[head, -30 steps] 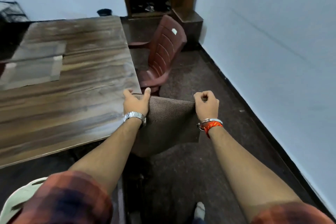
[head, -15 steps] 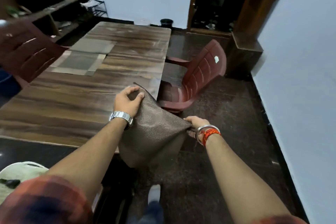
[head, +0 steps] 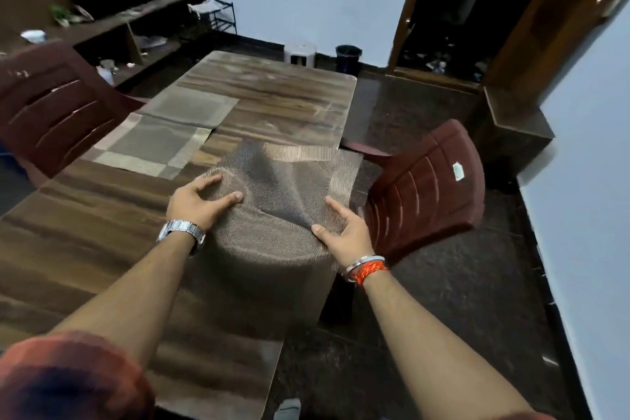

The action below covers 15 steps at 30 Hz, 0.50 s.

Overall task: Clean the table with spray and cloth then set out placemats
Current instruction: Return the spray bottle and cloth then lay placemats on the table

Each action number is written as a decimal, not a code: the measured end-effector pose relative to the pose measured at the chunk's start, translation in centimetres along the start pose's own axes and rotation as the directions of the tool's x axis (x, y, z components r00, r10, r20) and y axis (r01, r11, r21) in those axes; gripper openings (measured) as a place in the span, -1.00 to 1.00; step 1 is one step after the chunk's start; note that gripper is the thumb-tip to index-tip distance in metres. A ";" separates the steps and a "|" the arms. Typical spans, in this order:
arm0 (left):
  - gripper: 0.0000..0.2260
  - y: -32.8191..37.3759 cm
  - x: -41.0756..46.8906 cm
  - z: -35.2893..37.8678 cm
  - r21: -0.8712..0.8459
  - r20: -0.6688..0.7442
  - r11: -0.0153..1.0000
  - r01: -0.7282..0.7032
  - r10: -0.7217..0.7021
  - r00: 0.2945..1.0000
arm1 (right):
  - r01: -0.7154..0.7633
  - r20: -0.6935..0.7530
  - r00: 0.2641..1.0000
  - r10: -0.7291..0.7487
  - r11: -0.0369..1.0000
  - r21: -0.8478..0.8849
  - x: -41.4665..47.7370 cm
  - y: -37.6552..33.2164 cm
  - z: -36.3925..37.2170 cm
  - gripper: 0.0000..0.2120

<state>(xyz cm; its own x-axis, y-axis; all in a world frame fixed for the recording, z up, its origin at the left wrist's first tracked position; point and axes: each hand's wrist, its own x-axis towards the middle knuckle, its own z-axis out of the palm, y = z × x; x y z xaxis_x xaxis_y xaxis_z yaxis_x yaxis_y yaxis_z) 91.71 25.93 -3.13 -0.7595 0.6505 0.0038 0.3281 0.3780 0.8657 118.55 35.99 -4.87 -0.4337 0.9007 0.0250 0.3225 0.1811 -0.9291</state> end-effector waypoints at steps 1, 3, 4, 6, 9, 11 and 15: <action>-0.42 0.0 1.1 0.4 0.011 -0.016 1.000 -0.017 0.017 1.000 | 0.014 -0.014 1.000 -0.014 1.000 0.006 1.0 0.1 0.5 -0.42; -0.30 -0.5 4.1 1.5 0.102 -0.045 0.995 -0.017 0.022 0.999 | -0.003 -0.038 0.999 0.004 1.000 0.022 3.9 0.9 1.3 -0.38; -0.20 -1.1 5.3 2.1 0.210 -0.047 0.978 0.000 0.011 0.999 | -0.030 -0.018 0.999 0.030 1.000 0.008 5.2 1.7 1.7 -0.34; -0.03 -2.3 6.5 3.7 0.472 -0.032 0.879 0.068 -0.060 0.998 | -0.145 0.110 0.981 0.162 0.979 -0.143 7.2 3.2 2.0 -0.26; -0.04 -2.9 6.2 7.6 0.617 0.067 0.771 0.159 -0.253 0.965 | -0.108 0.273 0.917 0.290 0.841 -0.530 9.9 6.1 2.5 -0.27; -0.06 -3.2 5.2 11.0 0.681 0.170 0.721 0.128 -0.325 0.930 | 0.168 0.425 0.890 0.168 0.745 -0.646 11.0 7.5 3.0 -0.33; -0.07 -2.7 4.0 17.5 0.729 0.205 0.653 0.205 -0.494 0.845 | 0.355 0.606 0.766 0.215 0.644 -0.677 13.7 10.2 3.5 -0.39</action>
<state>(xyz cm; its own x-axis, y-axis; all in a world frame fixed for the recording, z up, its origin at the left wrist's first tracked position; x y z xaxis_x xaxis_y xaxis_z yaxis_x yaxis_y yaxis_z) 97.60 39.10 -14.22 -0.6887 0.4975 -0.5274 0.4680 0.8606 0.2007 112.94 48.76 -15.33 -0.7729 0.4891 -0.4042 0.6234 0.7042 -0.3398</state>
